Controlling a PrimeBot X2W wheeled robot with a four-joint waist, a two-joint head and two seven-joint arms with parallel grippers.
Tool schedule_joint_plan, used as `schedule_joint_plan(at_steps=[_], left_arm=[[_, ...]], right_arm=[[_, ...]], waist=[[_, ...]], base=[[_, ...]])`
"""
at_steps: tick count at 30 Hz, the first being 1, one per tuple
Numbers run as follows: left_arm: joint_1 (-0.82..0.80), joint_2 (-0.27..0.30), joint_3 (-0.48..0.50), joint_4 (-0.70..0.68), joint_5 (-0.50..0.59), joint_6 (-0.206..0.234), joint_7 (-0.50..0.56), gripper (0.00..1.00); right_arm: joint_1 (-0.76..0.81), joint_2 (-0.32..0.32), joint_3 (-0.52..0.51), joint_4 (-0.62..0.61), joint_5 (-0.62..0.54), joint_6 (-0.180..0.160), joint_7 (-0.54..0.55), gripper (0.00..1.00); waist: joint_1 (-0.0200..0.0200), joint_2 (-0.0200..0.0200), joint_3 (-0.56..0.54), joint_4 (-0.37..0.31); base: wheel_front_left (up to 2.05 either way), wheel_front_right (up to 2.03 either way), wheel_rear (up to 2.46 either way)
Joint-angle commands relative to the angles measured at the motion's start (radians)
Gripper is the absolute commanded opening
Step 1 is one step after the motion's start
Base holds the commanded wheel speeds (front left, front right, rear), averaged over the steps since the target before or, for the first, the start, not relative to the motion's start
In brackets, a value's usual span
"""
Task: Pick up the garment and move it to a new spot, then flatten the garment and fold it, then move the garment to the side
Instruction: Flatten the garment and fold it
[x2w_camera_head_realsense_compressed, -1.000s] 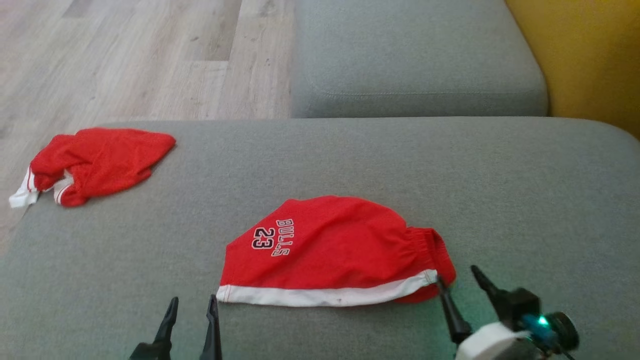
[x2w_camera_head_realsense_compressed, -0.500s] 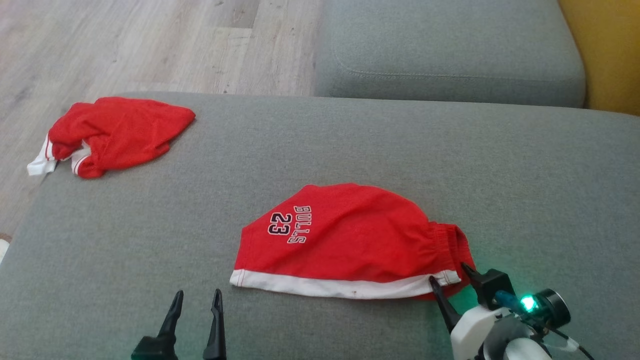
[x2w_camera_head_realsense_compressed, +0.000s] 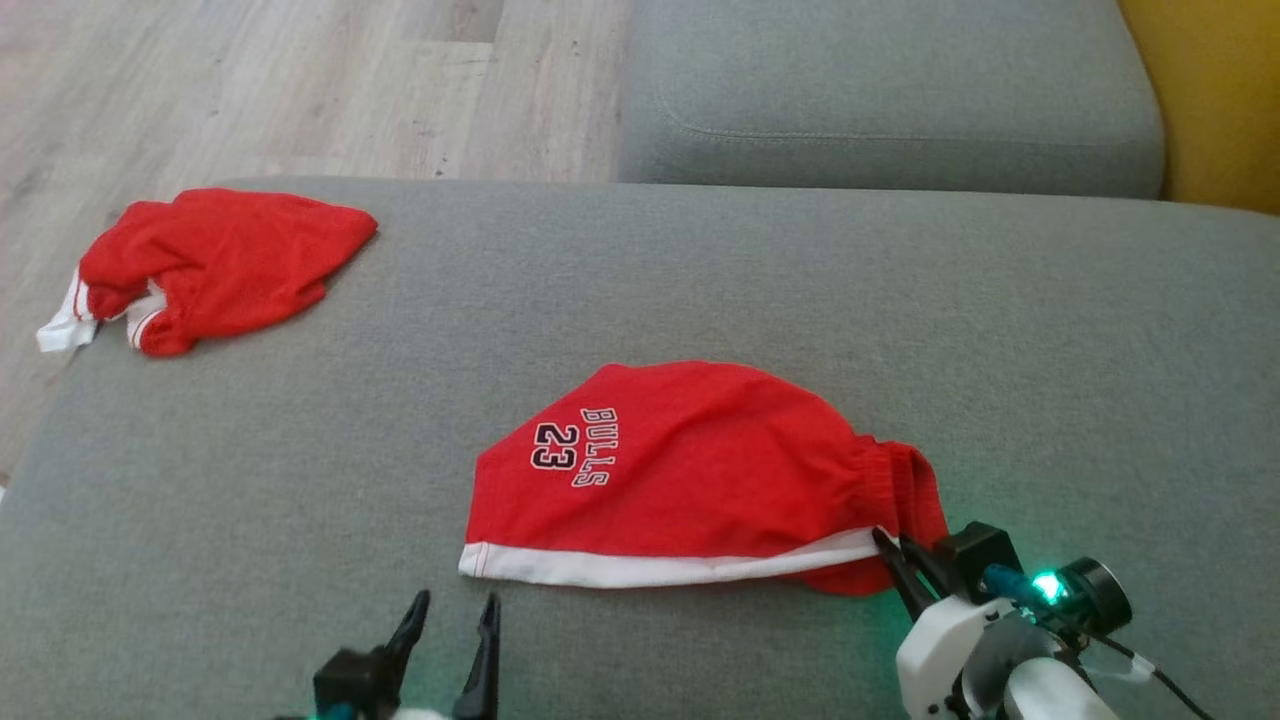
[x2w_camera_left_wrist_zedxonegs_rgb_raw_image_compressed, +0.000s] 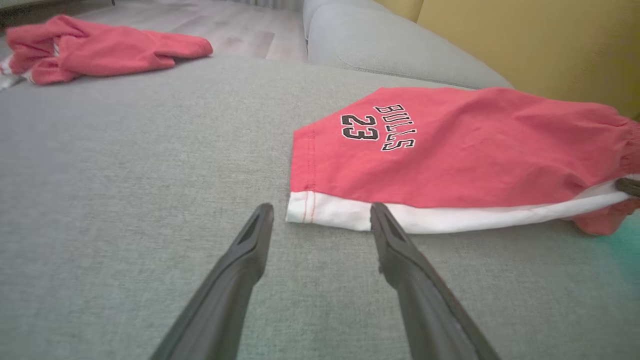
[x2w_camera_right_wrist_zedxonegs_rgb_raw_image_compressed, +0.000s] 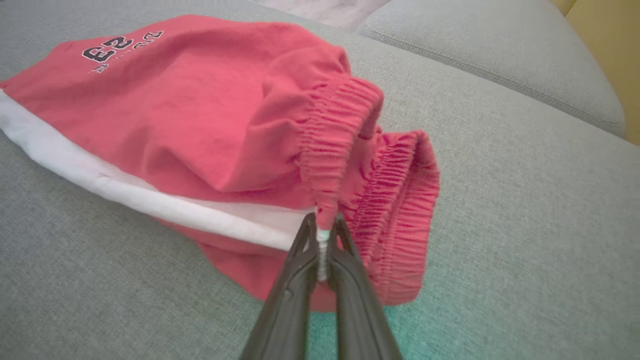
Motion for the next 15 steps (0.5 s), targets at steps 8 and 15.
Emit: schedule_joint_plan(at_steps=[8, 15], left_arm=[[-0.148, -0.049, 0.038, 0.115, -0.068, -0.051, 0.022, 1.00], [-0.238, -0.083, 0.038, 0.283, -0.079, -0.046, 0.025, 1.00]], right_arm=[[-0.064, -0.018, 0.028, -0.050, 0.013, 0.008, -0.012, 0.00], [-0.075, -0.018, 0.050, -0.051, 0.024, 0.008, -0.019, 0.00]], waist=[[-0.0001, 0.0000, 0.019, -0.023], [-0.0001, 0.0000, 0.037, -0.047]], base=[[0.00, 0.00, 0.00], [0.00, 0.00, 0.00]])
